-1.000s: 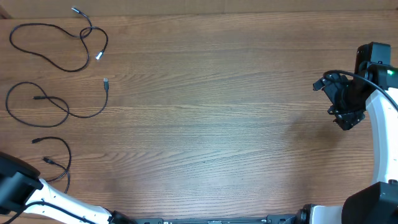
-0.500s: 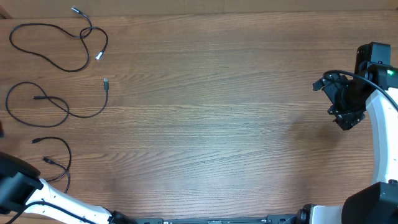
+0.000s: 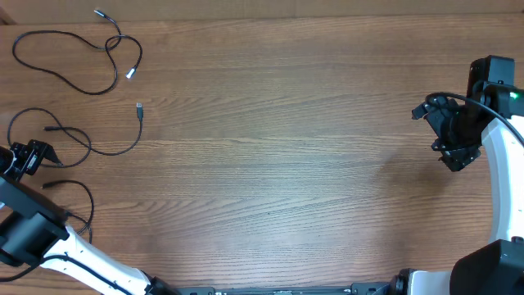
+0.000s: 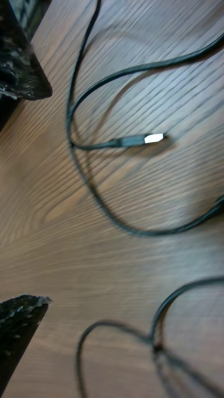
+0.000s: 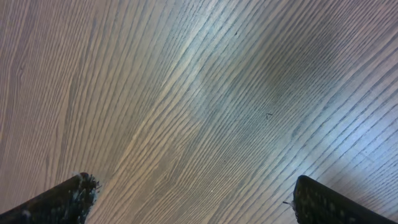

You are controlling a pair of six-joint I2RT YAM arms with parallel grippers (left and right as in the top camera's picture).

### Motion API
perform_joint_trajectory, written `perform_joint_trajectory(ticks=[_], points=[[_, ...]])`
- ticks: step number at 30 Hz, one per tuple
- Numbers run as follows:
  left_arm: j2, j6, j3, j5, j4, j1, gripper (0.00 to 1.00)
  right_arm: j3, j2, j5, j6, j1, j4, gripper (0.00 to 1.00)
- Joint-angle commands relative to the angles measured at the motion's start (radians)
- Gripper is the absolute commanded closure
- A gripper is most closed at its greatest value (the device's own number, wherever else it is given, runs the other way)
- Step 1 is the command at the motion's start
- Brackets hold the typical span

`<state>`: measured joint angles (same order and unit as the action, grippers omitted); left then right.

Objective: Untangle cables

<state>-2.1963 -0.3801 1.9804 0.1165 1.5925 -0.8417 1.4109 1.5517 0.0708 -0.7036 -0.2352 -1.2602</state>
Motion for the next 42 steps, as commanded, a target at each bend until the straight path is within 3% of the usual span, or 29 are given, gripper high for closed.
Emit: perform_joint_trajectory(ticks=[1,9,15,21,28,33,38,42], points=[[0.177,0.033,-0.005,0.068,0.029,0.012,0.0,0.009,0.003,-0.01,-0.003,-0.002,0.002,0.0],[0.526,-0.008,-0.165,0.063,-0.04,0.061,0.0,0.009,0.003,-0.01,-0.003,-0.002,0.002,0.0],[0.663,-0.172,-0.441,0.03,-0.13,0.063,0.0,0.009,0.003,-0.01,-0.003,-0.002,0.002,0.0],[0.672,-0.336,-0.744,0.029,-0.362,0.045,0.0,0.009,0.003,-0.01,-0.003,-0.002,0.002,0.0],[0.672,-0.557,-0.858,-0.109,-0.47,-0.008,0.0,0.009,0.003,-0.01,-0.003,-0.002,0.002,0.0],[0.671,-0.593,-0.953,-0.192,-0.568,-0.009,0.01,0.009,0.003,-0.01,-0.003,-0.002,0.002,0.0],[0.671,-0.593,-1.069,-0.194,-0.792,-0.009,0.0,0.009,0.003,-0.01,-0.003,-0.002,0.002,0.0],[0.671,-0.594,-1.13,-0.159,-0.896,-0.009,0.08,0.009,0.003,-0.01,-0.003,-0.002,0.002,0.0]])
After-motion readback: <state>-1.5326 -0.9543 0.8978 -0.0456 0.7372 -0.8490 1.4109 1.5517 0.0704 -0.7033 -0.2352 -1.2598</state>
